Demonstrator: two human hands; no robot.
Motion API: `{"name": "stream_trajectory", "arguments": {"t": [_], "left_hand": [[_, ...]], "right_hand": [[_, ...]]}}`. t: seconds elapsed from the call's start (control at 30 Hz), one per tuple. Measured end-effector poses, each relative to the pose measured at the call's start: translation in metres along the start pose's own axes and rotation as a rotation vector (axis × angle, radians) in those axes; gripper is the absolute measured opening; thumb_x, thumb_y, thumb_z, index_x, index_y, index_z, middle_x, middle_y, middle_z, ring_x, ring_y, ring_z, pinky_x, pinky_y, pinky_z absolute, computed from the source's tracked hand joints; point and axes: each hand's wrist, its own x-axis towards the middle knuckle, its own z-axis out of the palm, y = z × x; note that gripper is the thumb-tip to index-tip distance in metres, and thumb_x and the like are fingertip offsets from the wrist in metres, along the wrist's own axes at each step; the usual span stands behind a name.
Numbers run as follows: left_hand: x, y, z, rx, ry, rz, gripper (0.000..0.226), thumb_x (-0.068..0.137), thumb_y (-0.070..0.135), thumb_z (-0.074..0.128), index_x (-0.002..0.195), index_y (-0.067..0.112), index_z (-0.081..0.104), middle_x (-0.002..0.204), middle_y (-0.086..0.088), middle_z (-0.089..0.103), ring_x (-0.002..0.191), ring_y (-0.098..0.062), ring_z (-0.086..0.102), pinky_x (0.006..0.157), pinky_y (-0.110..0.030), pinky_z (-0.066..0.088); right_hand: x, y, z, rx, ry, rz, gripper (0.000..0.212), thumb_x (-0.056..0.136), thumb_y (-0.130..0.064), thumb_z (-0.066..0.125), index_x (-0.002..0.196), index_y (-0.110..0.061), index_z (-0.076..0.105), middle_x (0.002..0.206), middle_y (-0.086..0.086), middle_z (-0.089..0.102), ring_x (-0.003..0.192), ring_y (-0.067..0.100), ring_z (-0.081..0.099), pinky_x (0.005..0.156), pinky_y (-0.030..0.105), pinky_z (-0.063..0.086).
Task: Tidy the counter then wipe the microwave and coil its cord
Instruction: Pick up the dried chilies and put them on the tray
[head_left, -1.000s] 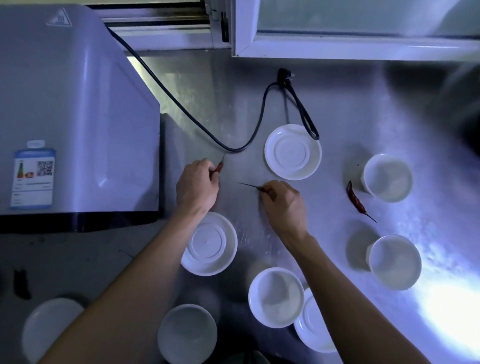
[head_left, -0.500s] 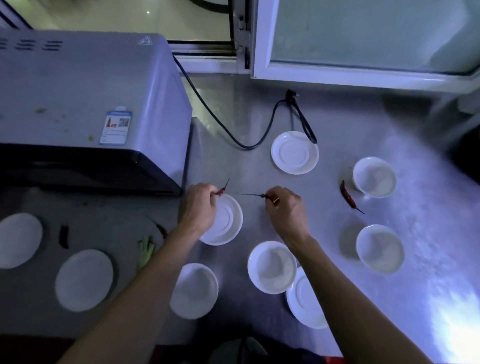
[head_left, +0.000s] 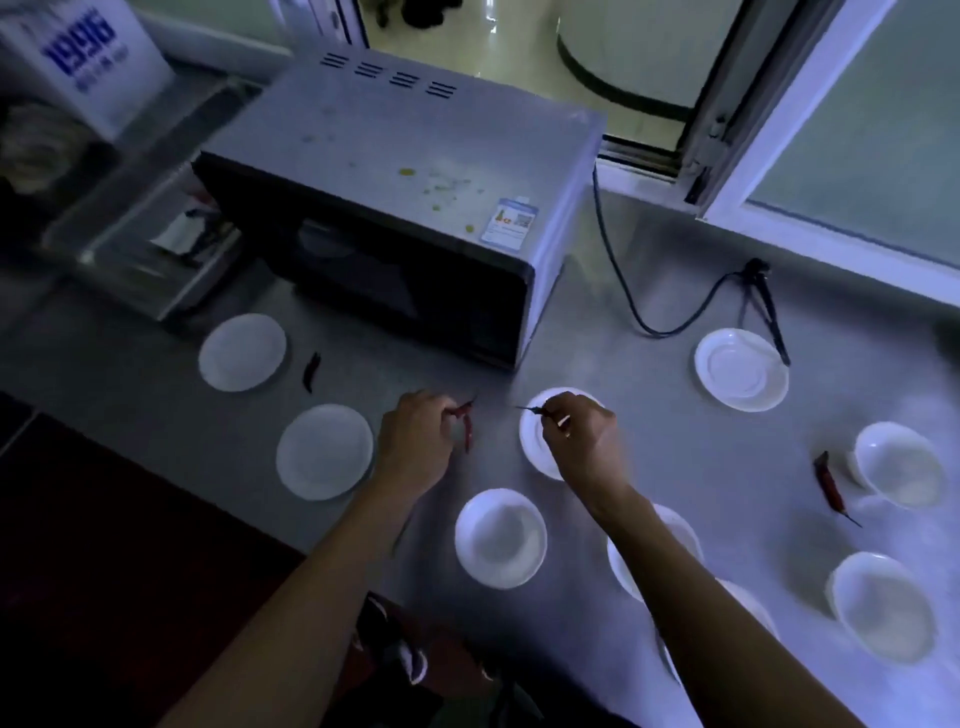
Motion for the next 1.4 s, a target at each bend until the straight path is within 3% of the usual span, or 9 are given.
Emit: {"name": "stream_trajectory", "arguments": {"t": [0.13, 0.37, 0.63, 0.93, 1.13, 1.27, 1.4], "left_hand": [[-0.014, -0.061, -0.027, -0.078, 0.065, -0.034, 0.019, 0.096, 0.013, 0.053, 0.106, 0.014, 0.069, 0.107, -0.006, 0.067, 0.102, -0.028, 0.059, 0.085, -0.044, 0.049], [-0.04, -0.191, -0.092, -0.059, 0.074, -0.156, 0.021, 0.096, 0.021, 0.055, 0.108, 0.024, 0.072, 0.103, -0.002, 0.068, 0.101, -0.026, 0.059, 0.085, -0.044, 0.049], [-0.063, -0.309, -0.167, -0.1, 0.186, -0.237, 0.02, 0.095, 0.018, 0.056, 0.107, 0.019, 0.072, 0.102, -0.003, 0.068, 0.101, -0.027, 0.059, 0.086, -0.044, 0.048], [-0.063, -0.375, -0.206, -0.162, 0.263, -0.249, 0.018, 0.094, 0.017, 0.06, 0.106, 0.016, 0.072, 0.103, -0.004, 0.066, 0.103, -0.026, 0.057, 0.088, -0.044, 0.048], [-0.022, -0.407, -0.223, -0.166, 0.259, -0.196, 0.013, 0.091, 0.016, 0.063, 0.1, 0.015, 0.072, 0.095, -0.003, 0.067, 0.094, -0.027, 0.056, 0.081, -0.044, 0.048], [0.022, -0.429, -0.242, -0.137, 0.207, -0.16, 0.013, 0.091, 0.018, 0.063, 0.1, 0.018, 0.073, 0.092, 0.003, 0.064, 0.093, -0.023, 0.055, 0.081, -0.043, 0.048], [0.064, -0.446, -0.266, -0.103, 0.139, -0.097, 0.013, 0.091, 0.018, 0.063, 0.1, 0.02, 0.073, 0.09, 0.011, 0.057, 0.094, -0.021, 0.056, 0.081, -0.042, 0.05]], "right_hand": [[-0.002, -0.045, 0.042, -0.077, -0.032, -0.067, 0.01, 0.086, -0.011, 0.064, 0.09, -0.017, 0.072, 0.086, 0.003, 0.072, 0.078, 0.026, 0.065, 0.069, 0.04, 0.054], [-0.014, -0.136, 0.13, -0.151, -0.103, -0.169, 0.01, 0.084, -0.011, 0.066, 0.089, -0.016, 0.073, 0.085, 0.006, 0.073, 0.08, 0.032, 0.068, 0.071, 0.041, 0.055], [-0.031, -0.243, 0.22, -0.104, -0.149, -0.22, 0.007, 0.086, -0.015, 0.067, 0.088, -0.02, 0.071, 0.082, -0.004, 0.071, 0.078, 0.019, 0.067, 0.072, 0.032, 0.052], [-0.024, -0.307, 0.28, -0.127, -0.172, -0.264, 0.014, 0.087, -0.018, 0.064, 0.095, -0.023, 0.075, 0.088, -0.005, 0.073, 0.081, 0.018, 0.066, 0.072, 0.03, 0.05], [0.012, -0.322, 0.319, -0.056, -0.175, -0.191, 0.014, 0.087, -0.02, 0.064, 0.093, -0.028, 0.073, 0.086, -0.013, 0.071, 0.071, 0.003, 0.061, 0.065, 0.02, 0.048], [0.051, -0.337, 0.345, 0.018, -0.178, -0.134, 0.012, 0.089, -0.022, 0.063, 0.092, -0.028, 0.073, 0.078, -0.018, 0.065, 0.072, -0.011, 0.058, 0.063, 0.004, 0.04], [0.091, -0.362, 0.363, 0.057, -0.129, -0.115, 0.014, 0.089, -0.02, 0.065, 0.097, -0.026, 0.074, 0.09, -0.01, 0.071, 0.075, 0.006, 0.063, 0.074, 0.022, 0.048]]}}
